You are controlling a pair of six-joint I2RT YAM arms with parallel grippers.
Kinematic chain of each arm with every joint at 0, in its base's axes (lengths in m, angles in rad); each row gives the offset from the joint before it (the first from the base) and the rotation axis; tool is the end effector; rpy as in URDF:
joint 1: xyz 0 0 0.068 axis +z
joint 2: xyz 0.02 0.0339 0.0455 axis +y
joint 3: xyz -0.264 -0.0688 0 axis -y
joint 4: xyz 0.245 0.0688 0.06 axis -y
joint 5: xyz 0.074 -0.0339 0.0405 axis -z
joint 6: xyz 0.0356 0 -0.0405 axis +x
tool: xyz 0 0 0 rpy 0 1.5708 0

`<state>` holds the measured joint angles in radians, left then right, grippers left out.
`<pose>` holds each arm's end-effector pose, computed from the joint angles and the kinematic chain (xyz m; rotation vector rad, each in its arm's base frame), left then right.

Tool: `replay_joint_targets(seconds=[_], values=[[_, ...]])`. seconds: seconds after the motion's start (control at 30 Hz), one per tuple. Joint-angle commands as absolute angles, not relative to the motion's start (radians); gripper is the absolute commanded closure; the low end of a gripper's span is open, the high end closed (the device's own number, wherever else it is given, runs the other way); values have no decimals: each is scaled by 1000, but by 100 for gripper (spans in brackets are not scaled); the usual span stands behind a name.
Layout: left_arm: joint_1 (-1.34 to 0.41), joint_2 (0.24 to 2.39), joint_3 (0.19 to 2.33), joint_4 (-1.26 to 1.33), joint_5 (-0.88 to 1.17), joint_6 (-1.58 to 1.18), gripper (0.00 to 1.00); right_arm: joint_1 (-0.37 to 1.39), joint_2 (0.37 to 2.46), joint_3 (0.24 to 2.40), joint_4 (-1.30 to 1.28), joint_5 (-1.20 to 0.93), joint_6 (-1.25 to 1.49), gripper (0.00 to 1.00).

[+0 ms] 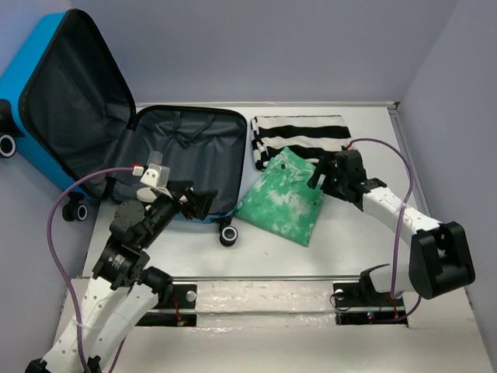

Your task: Pack the luggage

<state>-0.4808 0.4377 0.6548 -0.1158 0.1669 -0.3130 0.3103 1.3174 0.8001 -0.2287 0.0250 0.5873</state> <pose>0.0999 -0.0588 0.3478 0.2661 1.4945 -0.7633 0.2640 0.0837 0.2257 0.3378 2.3305 0.4205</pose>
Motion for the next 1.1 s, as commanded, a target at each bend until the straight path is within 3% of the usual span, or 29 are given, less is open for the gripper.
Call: replay_joint_targets(seconds=[0.0,0.1,0.3,0.37,0.53,0.57,0.7,0.93,1.0,1.07], values=[[-474,462,690,-64,193,-310,1,264,1390,768,-178,-1,548,11],[-471,472,687,-63,195,-311,1,264,1471,793,-140,-34,546,12],[-468,491,686,-61,210,-310,1,253,1604,828,-97,-26,591,24],[-466,500,684,-55,216,-308,1,253,1646,816,-65,-35,598,33],[-465,522,681,-45,245,-314,1,244,1608,761,-58,42,615,80],[-466,529,680,-41,258,-314,1,233,1585,750,-70,63,614,83],[-468,542,677,23,355,-345,1,184,1435,710,-190,193,588,87],[-480,600,716,41,475,-400,2,20,1302,656,-233,32,591,89],[-500,629,730,31,471,-406,2,-12,1269,660,-259,20,575,88],[-557,655,739,26,439,-414,3,-78,1246,660,-297,9,551,77]])
